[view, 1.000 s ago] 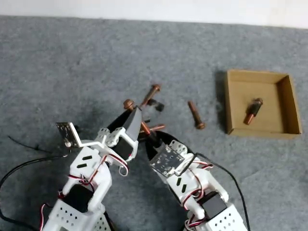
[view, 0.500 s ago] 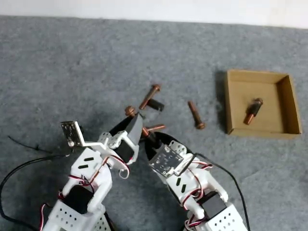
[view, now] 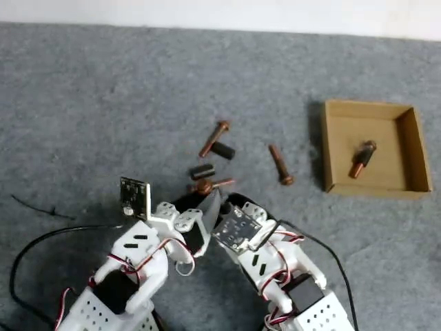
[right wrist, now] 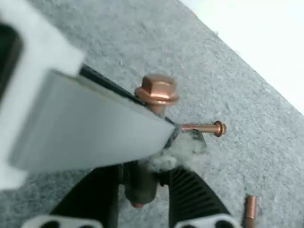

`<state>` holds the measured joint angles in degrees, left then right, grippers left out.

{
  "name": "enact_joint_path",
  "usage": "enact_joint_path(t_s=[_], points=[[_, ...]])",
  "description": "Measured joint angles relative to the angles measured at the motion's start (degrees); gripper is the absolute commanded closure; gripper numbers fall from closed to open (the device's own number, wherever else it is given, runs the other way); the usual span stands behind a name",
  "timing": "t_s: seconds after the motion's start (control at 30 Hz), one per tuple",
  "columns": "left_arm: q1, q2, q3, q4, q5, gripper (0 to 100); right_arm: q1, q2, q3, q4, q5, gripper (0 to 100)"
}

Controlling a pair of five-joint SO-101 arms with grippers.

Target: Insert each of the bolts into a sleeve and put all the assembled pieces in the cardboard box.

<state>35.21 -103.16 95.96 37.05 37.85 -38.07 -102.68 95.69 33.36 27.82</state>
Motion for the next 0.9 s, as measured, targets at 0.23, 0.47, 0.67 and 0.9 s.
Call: enact_joint_path(t_s=[0.23,0.47,0.67,0.9], points=[[-2.02,0.00,0.00,-0.62,0.00,83,0.70,0.00,0.00,0.00,0.09,99.4],[-2.64,1.23,0.26,0.35,0.09,63,2.20,-0.09,0.00,-0.18,-0.09,99.4],[-11.08,1.23,-0.44,0.44,7.65,63,4.84,-0.18,0.00,-1.41,0.09,99.4],[-27.96,1.23,-2.29,0.44,16.53,63,9.67,-0.26,0.00,-2.46,0.09,99.4]])
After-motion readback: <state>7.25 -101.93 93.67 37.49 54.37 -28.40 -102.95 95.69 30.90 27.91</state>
